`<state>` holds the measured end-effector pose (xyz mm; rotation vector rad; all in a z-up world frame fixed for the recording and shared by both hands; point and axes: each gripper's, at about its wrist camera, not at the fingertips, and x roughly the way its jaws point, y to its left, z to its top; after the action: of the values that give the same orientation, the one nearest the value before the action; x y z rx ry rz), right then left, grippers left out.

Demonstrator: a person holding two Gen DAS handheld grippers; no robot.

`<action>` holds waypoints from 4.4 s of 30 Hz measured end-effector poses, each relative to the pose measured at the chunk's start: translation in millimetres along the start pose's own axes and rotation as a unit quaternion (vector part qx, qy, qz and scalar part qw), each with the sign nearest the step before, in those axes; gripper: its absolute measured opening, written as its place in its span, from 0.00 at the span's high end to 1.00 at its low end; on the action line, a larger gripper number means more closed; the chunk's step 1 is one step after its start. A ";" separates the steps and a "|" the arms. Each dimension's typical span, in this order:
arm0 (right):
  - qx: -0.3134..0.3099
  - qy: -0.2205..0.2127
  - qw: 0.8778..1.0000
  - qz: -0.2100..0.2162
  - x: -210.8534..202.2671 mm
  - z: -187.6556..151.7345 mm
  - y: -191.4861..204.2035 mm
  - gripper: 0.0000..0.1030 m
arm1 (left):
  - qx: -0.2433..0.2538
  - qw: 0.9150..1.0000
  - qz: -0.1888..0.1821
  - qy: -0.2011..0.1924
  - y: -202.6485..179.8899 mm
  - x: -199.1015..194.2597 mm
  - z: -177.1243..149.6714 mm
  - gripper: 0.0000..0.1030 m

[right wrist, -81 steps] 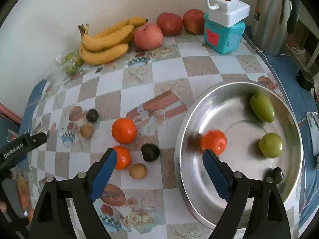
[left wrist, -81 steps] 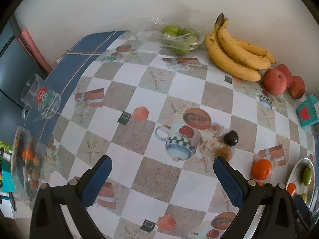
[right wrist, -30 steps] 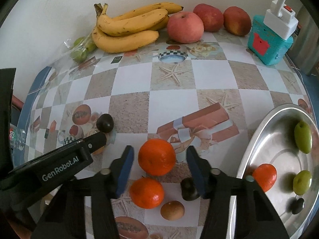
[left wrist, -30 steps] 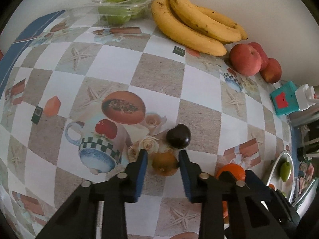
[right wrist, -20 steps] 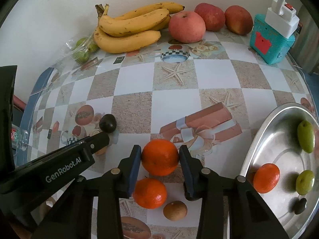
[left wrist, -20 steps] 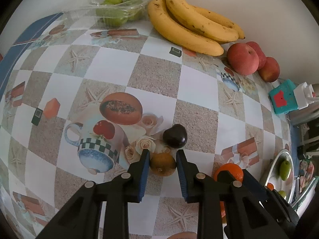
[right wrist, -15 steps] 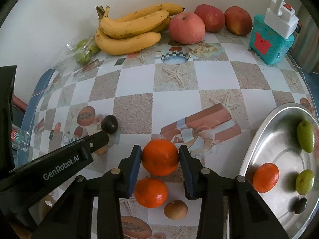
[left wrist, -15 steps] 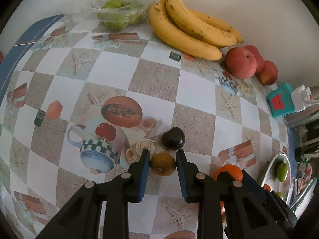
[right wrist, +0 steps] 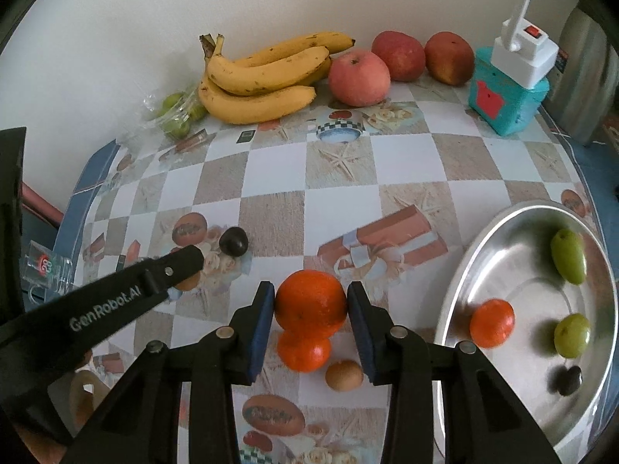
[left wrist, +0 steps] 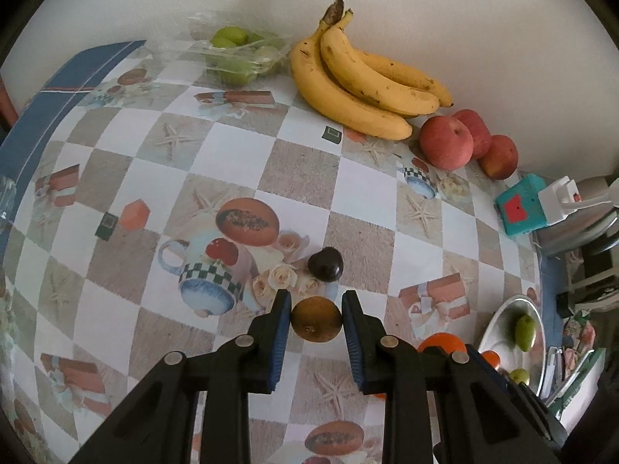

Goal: Organize fruits
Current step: 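Carry the tangerine with the right gripper while the left gripper carries the kiwi over the plate, then open the left gripper to drop the kiwi into the plate while the right gripper releases the tangerine, then move both grippers back toward the remaining fruits on the table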

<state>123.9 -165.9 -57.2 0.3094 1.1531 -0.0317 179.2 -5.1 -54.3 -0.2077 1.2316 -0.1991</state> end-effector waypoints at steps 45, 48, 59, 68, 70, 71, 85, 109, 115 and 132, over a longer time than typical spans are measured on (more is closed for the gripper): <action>0.163 -0.013 0.984 -0.071 -85.5 -63.5 -132.5 0.61 | 0.160 0.987 -0.027 -0.007 -110.0 -44.5 -94.0 0.72; 0.188 -0.020 0.979 -0.071 -93.3 -65.6 -149.4 0.61 | 0.192 0.981 -0.032 -0.008 -130.8 -42.5 -103.8 0.72; 0.214 -0.030 0.974 -0.073 -105.0 -65.2 -166.9 0.61 | 0.246 0.968 -0.054 -0.010 -167.0 -30.6 -123.6 0.72; 0.213 -0.020 0.974 -0.073 -99.8 -64.9 -168.1 0.61 | 0.274 0.961 -0.051 -0.007 -178.4 -13.1 -134.7 0.72; 0.213 -0.014 0.974 -0.072 -96.4 -65.4 -168.7 0.61 | 0.280 0.959 -0.046 -0.009 -181.2 -9.0 -137.1 0.72; 0.212 -0.011 0.974 -0.072 -94.5 -65.7 -168.9 0.61 | 0.285 0.957 -0.044 -0.010 -182.7 -6.4 -138.8 0.72; 0.217 0.024 0.973 -0.071 -71.2 -69.0 -175.7 0.61 | 0.305 0.952 -0.025 -0.006 -190.2 13.5 -146.9 0.71; 0.221 0.047 0.971 -0.072 -52.7 -69.8 -177.4 0.52 | 0.289 0.957 -0.026 0.022 -185.2 16.1 -144.7 0.49; 0.220 0.023 0.973 -0.070 -68.3 -68.4 -179.0 0.52 | 0.245 0.969 0.003 0.032 -161.7 12.1 -130.2 0.49; 0.166 0.026 0.984 -0.064 -64.2 -59.7 -134.9 0.52 | 0.100 0.986 0.126 -0.031 -51.1 -28.4 -70.4 0.38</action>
<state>19.6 -288.2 -51.6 0.5328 1.2173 -0.3327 101.5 -50.4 -37.3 0.1162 1.1565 -0.0952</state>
